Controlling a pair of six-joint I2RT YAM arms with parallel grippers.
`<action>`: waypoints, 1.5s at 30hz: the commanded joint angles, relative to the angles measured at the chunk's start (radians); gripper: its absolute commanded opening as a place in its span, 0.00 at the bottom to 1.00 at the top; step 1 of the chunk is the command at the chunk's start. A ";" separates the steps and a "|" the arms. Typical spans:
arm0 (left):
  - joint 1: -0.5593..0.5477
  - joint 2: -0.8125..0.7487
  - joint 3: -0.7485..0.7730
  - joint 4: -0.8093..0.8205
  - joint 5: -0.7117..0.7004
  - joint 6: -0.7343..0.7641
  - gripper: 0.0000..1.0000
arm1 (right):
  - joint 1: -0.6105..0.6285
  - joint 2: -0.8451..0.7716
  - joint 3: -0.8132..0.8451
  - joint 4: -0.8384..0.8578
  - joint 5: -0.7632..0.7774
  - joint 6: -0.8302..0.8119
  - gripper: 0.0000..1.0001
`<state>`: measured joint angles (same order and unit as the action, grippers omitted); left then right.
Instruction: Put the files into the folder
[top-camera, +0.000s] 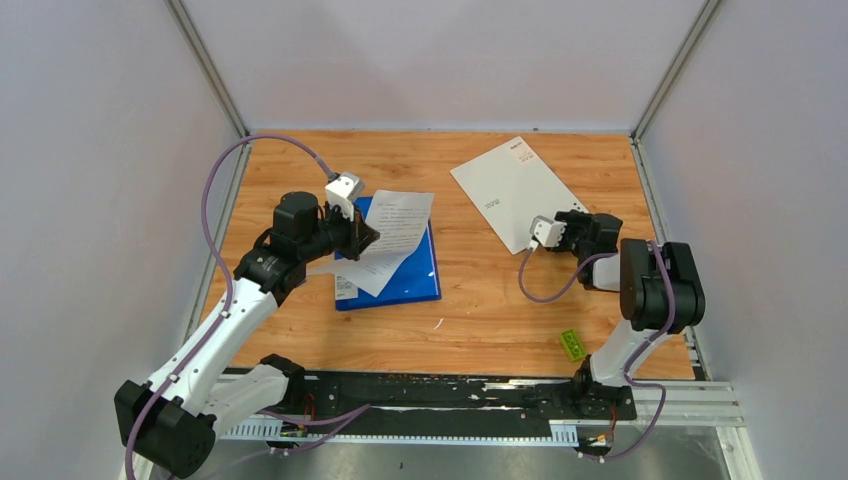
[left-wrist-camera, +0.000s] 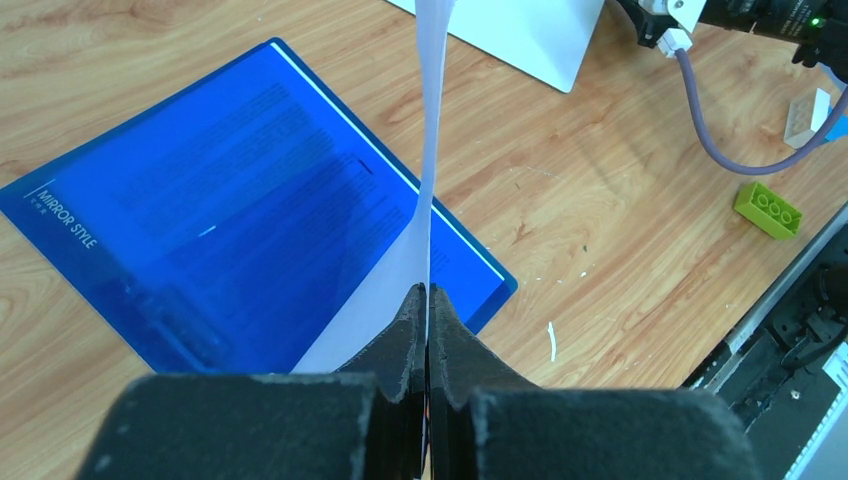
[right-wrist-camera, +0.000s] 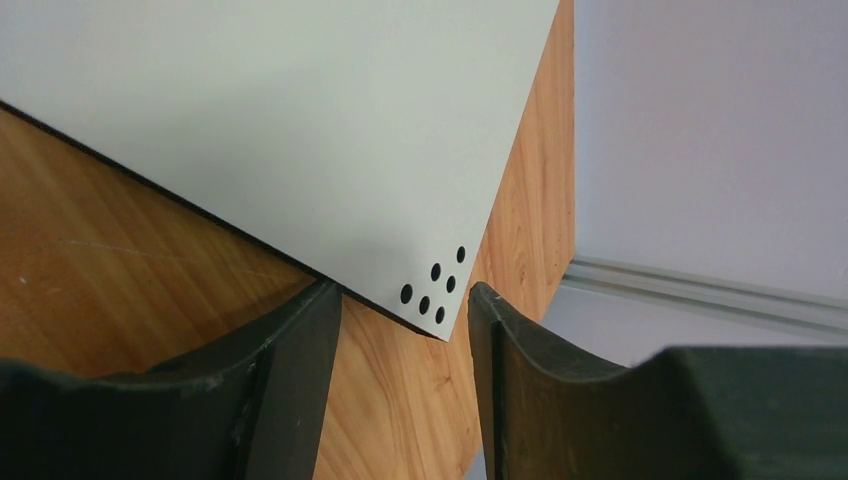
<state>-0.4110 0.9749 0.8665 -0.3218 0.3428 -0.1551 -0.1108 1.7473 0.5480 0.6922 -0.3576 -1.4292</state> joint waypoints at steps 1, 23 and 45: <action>-0.002 0.001 0.020 0.020 0.006 -0.008 0.00 | 0.026 0.021 0.005 0.087 -0.065 -0.065 0.49; 0.012 -0.035 0.001 0.019 -0.074 -0.009 0.00 | 0.187 0.064 0.048 0.328 -0.005 0.234 0.00; 0.015 -0.040 -0.014 0.032 -0.045 -0.036 0.00 | 0.077 0.151 0.070 0.236 -0.038 -0.029 0.50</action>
<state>-0.3988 0.9436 0.8513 -0.3214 0.2699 -0.1764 -0.0334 1.8610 0.5941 0.9211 -0.3908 -1.3815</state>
